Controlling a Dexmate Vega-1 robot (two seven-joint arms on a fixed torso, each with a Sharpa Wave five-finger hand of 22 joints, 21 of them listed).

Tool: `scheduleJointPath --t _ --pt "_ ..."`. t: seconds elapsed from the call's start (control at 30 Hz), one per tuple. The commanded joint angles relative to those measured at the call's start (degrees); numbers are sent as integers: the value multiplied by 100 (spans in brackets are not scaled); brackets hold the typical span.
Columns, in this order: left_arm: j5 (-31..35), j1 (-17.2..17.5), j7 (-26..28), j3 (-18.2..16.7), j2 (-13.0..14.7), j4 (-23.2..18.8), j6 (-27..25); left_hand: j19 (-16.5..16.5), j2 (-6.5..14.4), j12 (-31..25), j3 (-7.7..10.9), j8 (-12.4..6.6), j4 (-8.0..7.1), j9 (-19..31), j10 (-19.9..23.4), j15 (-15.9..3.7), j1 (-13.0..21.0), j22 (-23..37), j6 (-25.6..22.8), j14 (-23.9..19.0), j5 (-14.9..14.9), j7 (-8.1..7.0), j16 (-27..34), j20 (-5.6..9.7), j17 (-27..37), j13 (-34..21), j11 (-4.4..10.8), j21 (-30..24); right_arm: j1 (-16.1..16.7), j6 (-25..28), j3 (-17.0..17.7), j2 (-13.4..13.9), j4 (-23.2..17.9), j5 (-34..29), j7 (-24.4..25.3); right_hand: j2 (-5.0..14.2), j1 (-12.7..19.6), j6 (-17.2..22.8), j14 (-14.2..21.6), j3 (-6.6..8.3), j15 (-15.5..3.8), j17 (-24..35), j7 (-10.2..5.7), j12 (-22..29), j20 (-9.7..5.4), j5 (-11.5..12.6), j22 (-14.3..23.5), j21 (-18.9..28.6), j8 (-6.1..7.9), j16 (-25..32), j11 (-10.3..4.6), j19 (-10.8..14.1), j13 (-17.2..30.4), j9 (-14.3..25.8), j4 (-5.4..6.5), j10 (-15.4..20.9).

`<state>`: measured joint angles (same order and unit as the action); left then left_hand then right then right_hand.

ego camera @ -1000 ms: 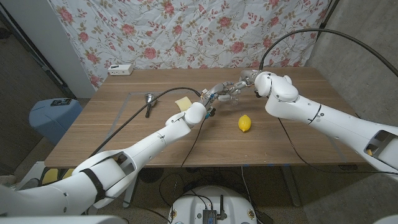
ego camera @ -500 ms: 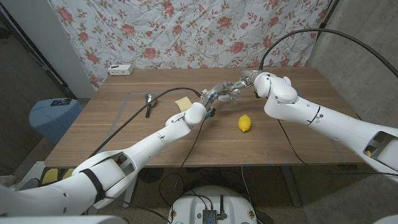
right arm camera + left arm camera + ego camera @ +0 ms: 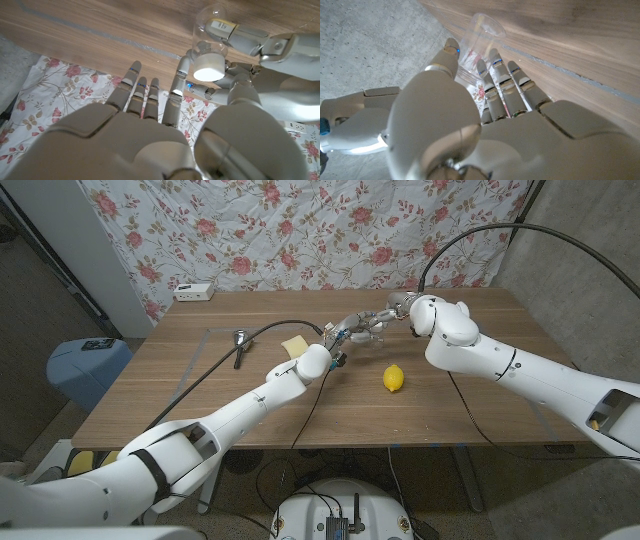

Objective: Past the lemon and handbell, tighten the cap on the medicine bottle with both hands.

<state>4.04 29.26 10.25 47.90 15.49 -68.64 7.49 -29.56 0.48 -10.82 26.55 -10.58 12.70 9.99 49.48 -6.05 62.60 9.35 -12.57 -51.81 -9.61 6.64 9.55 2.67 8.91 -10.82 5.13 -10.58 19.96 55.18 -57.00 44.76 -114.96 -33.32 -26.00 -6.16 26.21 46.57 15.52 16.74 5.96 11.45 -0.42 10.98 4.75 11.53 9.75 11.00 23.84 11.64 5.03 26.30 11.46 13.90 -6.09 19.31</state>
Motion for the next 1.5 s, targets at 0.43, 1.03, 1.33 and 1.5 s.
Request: scheduleJointPath --t 0.43,1.03,1.33,1.5 --pt "-29 -149 -47 53 -134 259 26 33 44 -33 418 -14 -377 12 329 -373 -3 3 8 -199 -54 -28 34 71 20 -8 297 9 -106 -418 226 211 52 369 -279 165 209 -1234 -282 72 200 -32 228 -54 99 18 26 -39 -553 -77 204 -316 23 -19 -158 -470" --pt "-4 -187 -49 87 -136 204 -108 37 31 -39 428 -15 -370 11 349 -385 -6 3 6 -214 -53 -34 37 76 21 -9 306 8 -280 -831 212 224 172 347 -669 216 764 -1821 -539 322 316 -39 248 -53 205 -59 17 -35 -861 -93 250 -509 24 -77 -382 -887" --pt "-4 -216 -71 101 -139 240 -97 43 31 -34 434 -12 -371 11 342 -396 -8 3 14 -228 -53 -29 39 72 22 -9 299 9 -359 -902 153 120 298 169 -822 212 1084 -1822 -546 456 301 -39 108 -18 218 -51 12 -13 -874 -67 254 -493 24 -93 -444 -923" --pt "-12 -232 -83 104 -146 278 -66 42 22 -35 437 -14 -367 11 348 -397 -7 3 9 -219 -53 -39 32 80 18 -10 310 7 -387 -967 168 81 362 164 -925 194 1362 -1667 -544 572 287 -40 -63 5 215 -43 9 1 -823 -51 253 -464 24 -105 -461 -926"
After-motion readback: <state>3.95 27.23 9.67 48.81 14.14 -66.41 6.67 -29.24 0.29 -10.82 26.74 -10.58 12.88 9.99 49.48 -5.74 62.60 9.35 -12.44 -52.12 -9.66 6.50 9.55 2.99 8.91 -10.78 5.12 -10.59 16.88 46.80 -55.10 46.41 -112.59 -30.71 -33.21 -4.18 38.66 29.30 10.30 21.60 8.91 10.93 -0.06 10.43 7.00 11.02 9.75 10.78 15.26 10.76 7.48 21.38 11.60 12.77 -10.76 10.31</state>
